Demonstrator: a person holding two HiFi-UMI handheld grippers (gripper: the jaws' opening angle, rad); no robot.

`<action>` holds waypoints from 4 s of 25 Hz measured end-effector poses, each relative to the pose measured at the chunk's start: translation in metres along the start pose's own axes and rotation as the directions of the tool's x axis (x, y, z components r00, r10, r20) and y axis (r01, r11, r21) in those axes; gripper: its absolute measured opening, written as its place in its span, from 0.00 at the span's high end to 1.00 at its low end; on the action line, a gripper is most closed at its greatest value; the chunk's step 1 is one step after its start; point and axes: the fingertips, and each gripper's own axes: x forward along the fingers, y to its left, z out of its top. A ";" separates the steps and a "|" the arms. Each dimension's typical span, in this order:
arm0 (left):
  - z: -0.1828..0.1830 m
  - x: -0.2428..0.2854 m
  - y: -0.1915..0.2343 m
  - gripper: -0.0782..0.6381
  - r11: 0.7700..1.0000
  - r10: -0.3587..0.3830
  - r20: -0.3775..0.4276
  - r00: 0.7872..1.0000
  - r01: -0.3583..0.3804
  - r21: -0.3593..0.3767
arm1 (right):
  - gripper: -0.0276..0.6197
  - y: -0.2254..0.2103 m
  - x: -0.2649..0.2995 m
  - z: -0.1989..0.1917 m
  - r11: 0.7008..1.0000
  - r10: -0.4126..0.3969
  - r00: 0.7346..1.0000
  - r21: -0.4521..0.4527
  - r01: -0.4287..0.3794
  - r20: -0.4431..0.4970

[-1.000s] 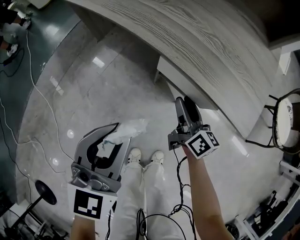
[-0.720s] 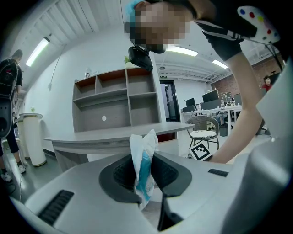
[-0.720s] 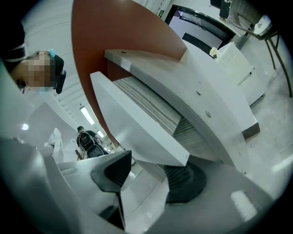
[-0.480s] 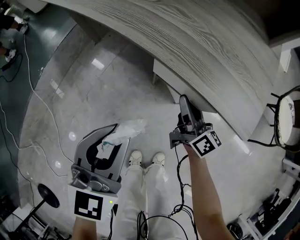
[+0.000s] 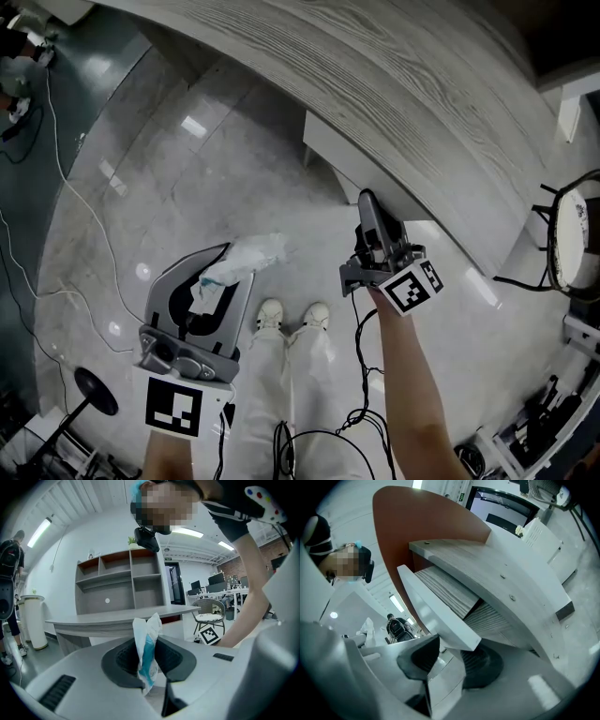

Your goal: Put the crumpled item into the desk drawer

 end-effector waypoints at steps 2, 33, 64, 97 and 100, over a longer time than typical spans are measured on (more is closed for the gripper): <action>0.000 0.000 0.000 0.79 1.000 0.004 0.001 1.000 -0.004 -0.005 | 0.73 0.000 -0.001 0.000 1.000 -0.001 1.000 -0.007 0.001 -0.004; 0.002 -0.033 -0.001 0.79 1.000 0.022 0.035 0.999 -0.022 -0.016 | 0.79 0.030 -0.028 -0.031 0.989 0.008 0.986 -0.147 -0.033 -0.165; 0.035 -0.047 -0.010 0.79 0.999 -0.002 0.052 0.999 0.000 0.032 | 0.94 0.004 -0.083 -0.037 0.870 -0.400 0.885 -0.402 0.285 -0.239; 0.149 -0.038 -0.038 0.79 0.972 -0.095 0.104 0.990 0.070 0.225 | 0.94 0.205 -0.136 0.159 0.721 -0.299 0.954 -0.651 0.239 0.019; 0.152 -0.021 -0.042 0.79 0.948 -0.111 0.106 0.988 0.073 0.309 | 0.94 0.206 -0.140 0.163 0.714 -0.301 0.953 -0.657 0.243 0.025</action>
